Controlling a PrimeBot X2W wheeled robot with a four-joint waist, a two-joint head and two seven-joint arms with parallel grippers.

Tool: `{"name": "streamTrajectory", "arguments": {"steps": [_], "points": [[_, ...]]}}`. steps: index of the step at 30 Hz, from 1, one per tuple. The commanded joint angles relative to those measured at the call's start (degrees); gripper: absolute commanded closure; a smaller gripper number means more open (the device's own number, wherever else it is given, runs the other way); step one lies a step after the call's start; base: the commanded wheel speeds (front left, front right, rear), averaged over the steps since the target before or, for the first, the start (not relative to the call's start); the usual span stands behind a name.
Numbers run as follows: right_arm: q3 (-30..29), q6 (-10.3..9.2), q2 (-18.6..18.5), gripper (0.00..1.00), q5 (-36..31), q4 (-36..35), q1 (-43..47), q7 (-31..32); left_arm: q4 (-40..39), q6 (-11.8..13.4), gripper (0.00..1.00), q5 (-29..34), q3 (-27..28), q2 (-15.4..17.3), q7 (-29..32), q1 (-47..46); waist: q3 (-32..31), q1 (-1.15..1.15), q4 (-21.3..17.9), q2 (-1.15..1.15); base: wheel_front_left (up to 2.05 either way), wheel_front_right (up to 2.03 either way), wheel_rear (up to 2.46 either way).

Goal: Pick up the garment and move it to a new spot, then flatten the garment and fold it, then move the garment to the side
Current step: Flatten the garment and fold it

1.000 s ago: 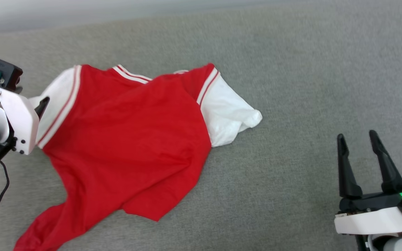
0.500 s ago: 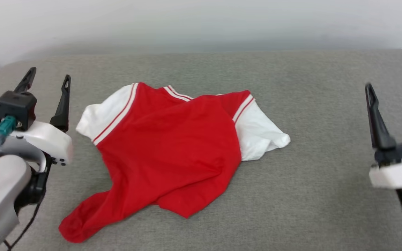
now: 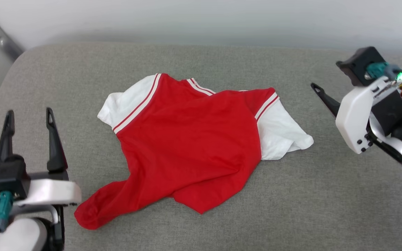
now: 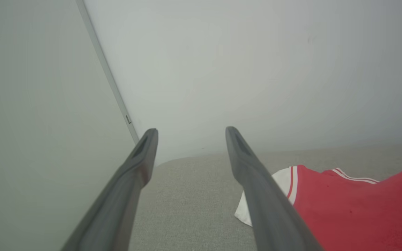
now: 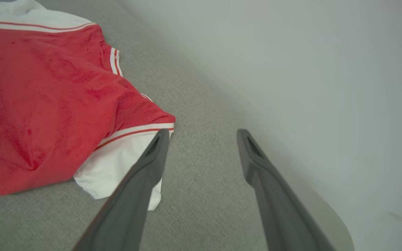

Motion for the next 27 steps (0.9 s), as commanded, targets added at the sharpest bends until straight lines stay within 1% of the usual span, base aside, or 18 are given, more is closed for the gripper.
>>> {"name": "streamTrajectory", "arguments": {"steps": [1,3,4,7,10,13,16,19,23,24,27], "points": [[2.2,-0.04,-1.4,0.0,2.0,1.6,-2.6,2.8,-0.7,-0.7,0.0,1.8,1.6,-1.6,-0.1,2.0,1.0,0.0,0.6,0.0,0.0,0.0,0.0],[5.8,-0.04,-1.9,0.0,5.2,4.0,-5.4,7.7,-1.7,-1.7,0.0,4.3,3.9,-4.2,-0.1,4.0,2.0,0.0,0.9,0.0,0.0,0.0,0.0],[10.6,-0.04,-2.9,0.0,9.7,7.4,-9.9,14.7,-2.3,-4.1,0.0,7.4,6.7,-8.4,-0.1,6.1,3.7,0.0,1.5,0.0,0.0,0.0,0.0],[15.9,-0.04,-3.7,0.0,13.2,10.0,-13.2,20.5,-1.9,-7.2,0.0,9.9,8.4,-12.3,-0.1,6.7,5.5,0.0,2.2,0.0,0.0,0.0,0.0],[20.2,-0.04,-4.7,0.0,15.6,12.4,-15.6,24.5,-1.2,-10.2,0.0,12.4,9.6,-15.6,-0.1,5.6,7.4,0.0,3.3,0.0,0.0,0.0,0.0],[22.3,-0.04,-5.0,0.0,17.5,14.6,-16.7,25.4,-0.8,-13.0,0.0,14.6,10.9,-18.4,-0.1,4.0,9.7,0.0,4.5,0.0,0.0,0.0,0.0],[24.0,-0.04,-4.8,0.0,18.3,16.8,-17.1,24.4,-0.7,-15.4,0.0,16.6,12.4,-20.9,-0.1,2.8,11.9,0.0,5.4,0.0,0.0,0.0,0.0],[26.9,-0.03,-4.2,0.0,18.9,18.3,-16.4,23.7,-0.4,-17.5,0.0,18.2,14.0,-22.9,-0.1,2.1,13.7,0.0,6.0,0.0,0.0,0.0,0.0],[30.9,-0.02,-3.0,0.0,20.5,19.2,-15.0,22.8,0.2,-19.8,0.0,19.9,16.3,-25.0,-0.1,1.5,15.0,0.0,5.8,0.0,0.0,0.0,0.0],[31.5,-0.03,-2.8,1.0,20.8,19.2,-15.0,22.1,0.5,-20.4,0.0,20.3,16.8,-25.4,-0.1,1.6,15.1,0.0,5.7,0.0,0.0,0.0,0.0],[32.1,-0.04,-2.9,1.0,20.9,19.7,-16.5,19.7,1.3,-21.7,0.0,21.4,18.4,-26.7,-0.1,2.1,14.4,0.0,4.8,0.0,0.0,0.0,0.0]]}}
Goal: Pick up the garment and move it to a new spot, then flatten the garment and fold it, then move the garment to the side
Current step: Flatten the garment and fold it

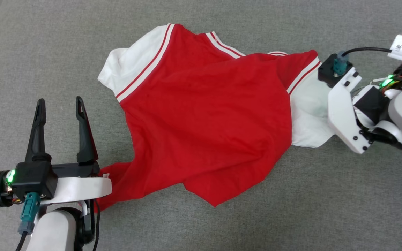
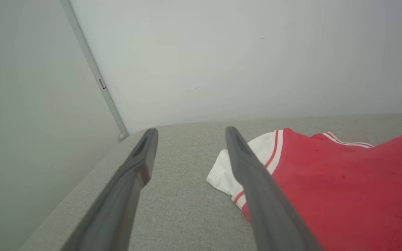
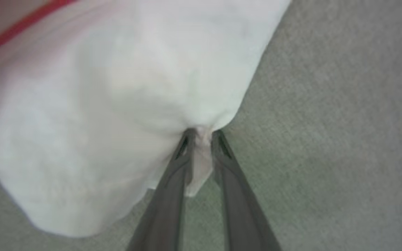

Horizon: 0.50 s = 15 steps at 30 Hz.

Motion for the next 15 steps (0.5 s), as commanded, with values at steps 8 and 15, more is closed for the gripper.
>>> {"name": "streamTrajectory", "arguments": {"steps": [8,15], "points": [[-1.3,-0.03,-6.5,1.0,2.6,-2.2,4.2,-13.8,1.8,-3.0,0.0,3.4,4.4,-2.0,-0.1,3.9,-8.0,0.0,-4.8,0.0,0.0,0.0,0.0],[-5.3,-0.03,-16.5,1.0,5.3,-4.4,13.4,-14.1,1.7,-4.5,0.0,4.5,6.3,-2.2,-0.1,6.6,-10.7,0.0,-7.8,0.0,0.0,0.0,0.0]]}}
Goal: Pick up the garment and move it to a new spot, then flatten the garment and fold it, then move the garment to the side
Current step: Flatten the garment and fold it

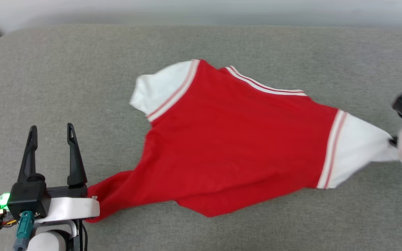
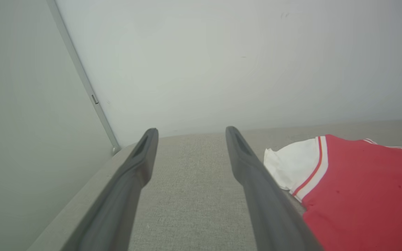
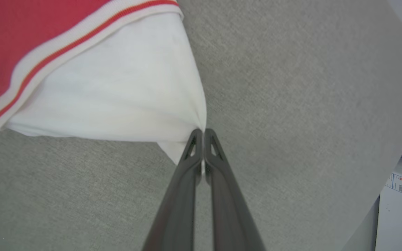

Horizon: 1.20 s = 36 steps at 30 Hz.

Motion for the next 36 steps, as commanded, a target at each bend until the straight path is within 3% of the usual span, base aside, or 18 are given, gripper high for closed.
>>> {"name": "streamTrajectory", "arguments": {"steps": [1,6,11,12,13,14,19,25,31,36], "points": [[-1.1,-0.04,-2.0,1.0,0.7,-0.1,3.3,0.2,0.0,-0.5,0.0,0.4,0.4,-0.1,-0.1,0.8,-1.1,0.0,-1.4,0.0,0.0,0.0,0.0],[-3.0,-0.04,-3.4,1.0,1.9,1.3,9.7,1.2,0.2,-1.4,0.0,1.0,0.9,-0.1,-0.1,1.0,-1.1,0.0,-2.0,0.0,0.0,0.0,0.0],[-5.6,-0.03,0.1,1.0,1.9,3.7,14.7,-0.4,1.1,-2.4,0.0,1.6,1.0,0.2,-0.1,-0.1,-1.0,0.0,-2.4,0.0,0.0,0.0,0.0],[-6.7,-0.04,1.4,0.9,1.6,4.3,15.1,-1.5,1.5,-2.7,0.0,1.7,1.0,0.4,-0.1,-0.2,-1.2,0.0,-2.6,0.0,0.0,0.0,0.0],[-7.6,-0.04,2.2,0.34,1.0,4.8,15.3,-2.6,1.8,-2.9,0.0,1.9,1.1,0.7,-0.1,-0.4,-1.6,0.0,-2.8,0.0,0.0,0.0,0.0],[-9.0,-0.04,2.7,0.0,0.2,5.3,15.2,-4.1,2.0,-3.1,0.0,2.0,1.2,1.0,-0.1,-0.7,-2.0,0.0,-2.9,0.0,0.0,0.0,0.0],[-16.2,-0.04,4.8,0.0,-4.5,5.5,16.7,-12.8,5.2,-5.2,0.0,2.3,0.5,2.8,-0.1,-2.7,-5.4,0.0,-3.5,0.0,0.0,0.0,0.0],[-30.6,-0.04,9.4,0.0,-13.8,1.8,21.4,-24.3,9.3,-8.6,0.0,1.3,0.5,6.5,2.6,-10.7,-7.3,0.0,-5.2,0.0,0.0,0.0,0.0],[-46.6,-0.04,20.6,0.0,-24.1,-8.1,29.3,-30.5,12.7,-14.5,0.0,2.0,-3.7,12.2,10.0,-24.3,-6.0,0.0,-7.4,0.0,0.0,0.0,0.0],[-54.6,-0.04,31.1,0.0,-31.3,-18.7,36.4,-32.9,16.9,-16.3,0.0,-1.2,-9.9,15.4,18.0,-35.4,-4.4,0.0,-9.5,0.0,0.0,0.0,0.0]]}}
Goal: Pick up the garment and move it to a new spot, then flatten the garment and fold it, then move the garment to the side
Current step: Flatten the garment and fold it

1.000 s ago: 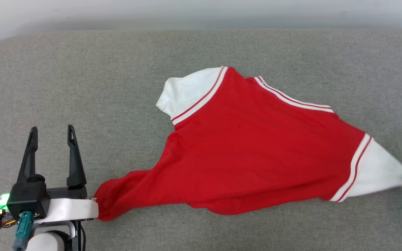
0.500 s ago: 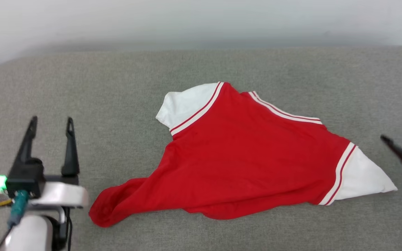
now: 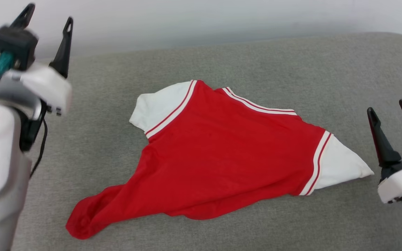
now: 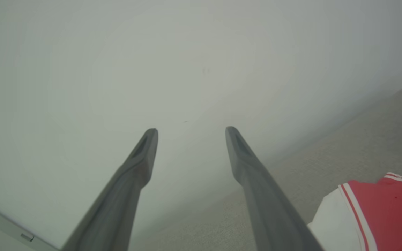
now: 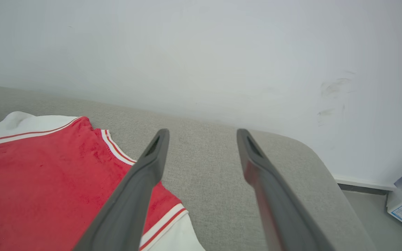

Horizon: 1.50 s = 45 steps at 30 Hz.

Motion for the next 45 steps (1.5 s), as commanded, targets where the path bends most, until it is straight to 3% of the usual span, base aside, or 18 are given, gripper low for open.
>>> {"name": "streamTrajectory", "arguments": {"steps": [1,5,10,19,24,34,40,41,42,45], "points": [[-1.2,-0.04,2.0,0.0,-1.2,-2.2,1.6,-0.7,1.0,-0.2,0.0,-1.0,-2.1,0.8,2.1,-2.9,1.0,0.0,-1.1,0.0,0.0,0.0,0.0],[-3.8,-0.04,7.9,0.0,-4.3,-8.3,5.8,-2.1,5.1,-0.3,0.0,-8.3,-11.6,3.5,10.2,-12.2,2.6,0.0,-2.7,0.0,0.0,0.0,0.0],[-3.6,-0.04,12.0,0.0,-5.9,-12.8,8.4,-3.4,10.1,-0.3,0.0,-18.2,-23.5,6.0,23.4,-23.2,5.8,0.0,-5.3,0.0,0.0,0.0,0.0],[-1.9,-0.04,15.7,0.0,-7.1,-15.3,8.1,-5.9,12.2,-0.3,0.0,-34.0,-41.9,10.3,45.5,-36.7,13.8,0.0,-9.5,0.0,0.0,0.0,0.0],[-1.0,-0.04,16.8,0.0,-7.7,-14.8,6.6,-7.8,11.3,-0.3,0.0,-39.0,-50.1,13.0,54.4,-41.4,18.0,0.0,-10.8,0.0,0.0,0.0,0.0],[0.8,-0.04,18.4,0.0,-8.1,-12.6,4.4,-10.7,9.9,-0.3,0.0,-43.2,-61.4,15.7,60.9,-46.2,23.1,0.0,-12.4,0.0,0.0,0.0,0.0],[1.6,-0.04,18.9,0.0,-7.9,-11.5,3.7,-11.7,9.9,-0.2,0.0,-44.5,-64.2,17.4,61.5,-44.0,24.1,0.0,-13.0,0.0,0.0,0.0,0.0],[1.6,-0.04,19.0,0.0,-8.0,-11.3,3.6,-11.8,9.5,-0.3,0.45,-45.2,-64.4,17.4,61.6,-43.4,24.1,0.0,-13.0,0.0,0.0,0.0,0.0],[1.0,-0.04,19.0,0.0,-8.1,-10.8,3.6,-11.8,8.3,-0.3,1.0,-46.4,-64.6,17.5,60.8,-42.5,23.1,0.0,-12.8,0.0,0.0,0.0,0.0],[-0.2,-0.04,19.1,0.0,-8.5,-10.6,3.5,-11.4,7.4,-0.3,1.0,-47.2,-64.4,17.9,58.7,-42.6,21.2,0.0,-12.1,0.0,0.0,0.0,0.0]]}}
